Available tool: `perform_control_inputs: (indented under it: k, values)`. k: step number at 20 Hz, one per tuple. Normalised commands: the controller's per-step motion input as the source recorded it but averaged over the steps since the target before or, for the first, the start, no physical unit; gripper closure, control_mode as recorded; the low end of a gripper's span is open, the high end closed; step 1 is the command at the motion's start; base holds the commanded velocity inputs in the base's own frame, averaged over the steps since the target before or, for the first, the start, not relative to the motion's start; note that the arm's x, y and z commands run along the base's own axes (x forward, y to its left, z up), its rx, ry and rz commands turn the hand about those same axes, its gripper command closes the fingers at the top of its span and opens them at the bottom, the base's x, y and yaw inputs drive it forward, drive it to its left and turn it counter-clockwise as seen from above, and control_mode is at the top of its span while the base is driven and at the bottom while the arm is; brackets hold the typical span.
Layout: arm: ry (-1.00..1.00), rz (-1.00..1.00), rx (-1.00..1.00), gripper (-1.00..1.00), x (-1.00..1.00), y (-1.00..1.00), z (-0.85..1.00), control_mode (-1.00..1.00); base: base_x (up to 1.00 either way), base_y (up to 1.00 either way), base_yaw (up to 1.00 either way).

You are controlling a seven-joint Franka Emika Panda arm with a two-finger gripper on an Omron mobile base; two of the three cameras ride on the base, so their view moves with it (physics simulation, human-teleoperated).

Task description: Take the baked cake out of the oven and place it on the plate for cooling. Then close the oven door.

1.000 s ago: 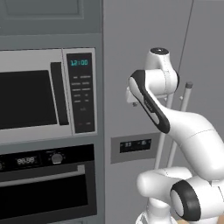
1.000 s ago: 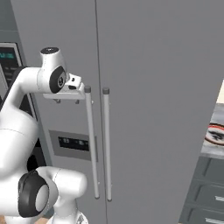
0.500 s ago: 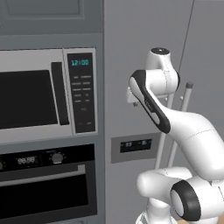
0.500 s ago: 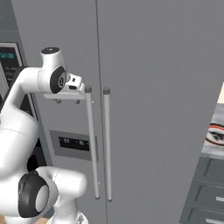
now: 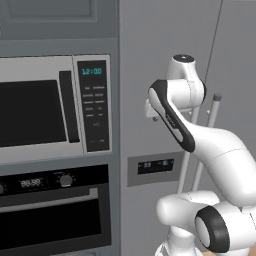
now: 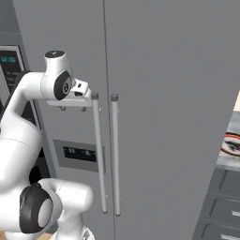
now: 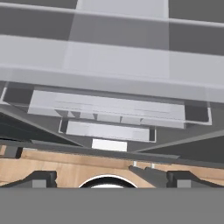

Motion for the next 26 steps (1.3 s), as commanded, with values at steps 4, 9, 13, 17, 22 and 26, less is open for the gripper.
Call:
perform_control_inputs:
  k: [4,9,13,17,22,26]
  values:
    - [0.0,0.0,0.0,-1.0,0.0,0.0,0.0,1.0,0.0,0.0,0.0]
    - [0.0,0.0,0.0,-1.0,0.0,0.0,0.0,1.0,0.0,0.0,0.0]
    - [0.0,0.0,0.0,-1.0,0.0,0.0,0.0,1.0,0.0,0.0,0.0]
    - [0.0,0.0,0.0,-1.0,0.0,0.0,0.0,1.0,0.0,0.0,0.0]
    - [0.0,0.0,0.0,-1.0,0.0,0.0,0.0,1.0,0.0,0.0,0.0]
    - [0.0,0.0,0.0,-1.0,0.0,0.0,0.0,-1.0,0.0,0.0,0.0]
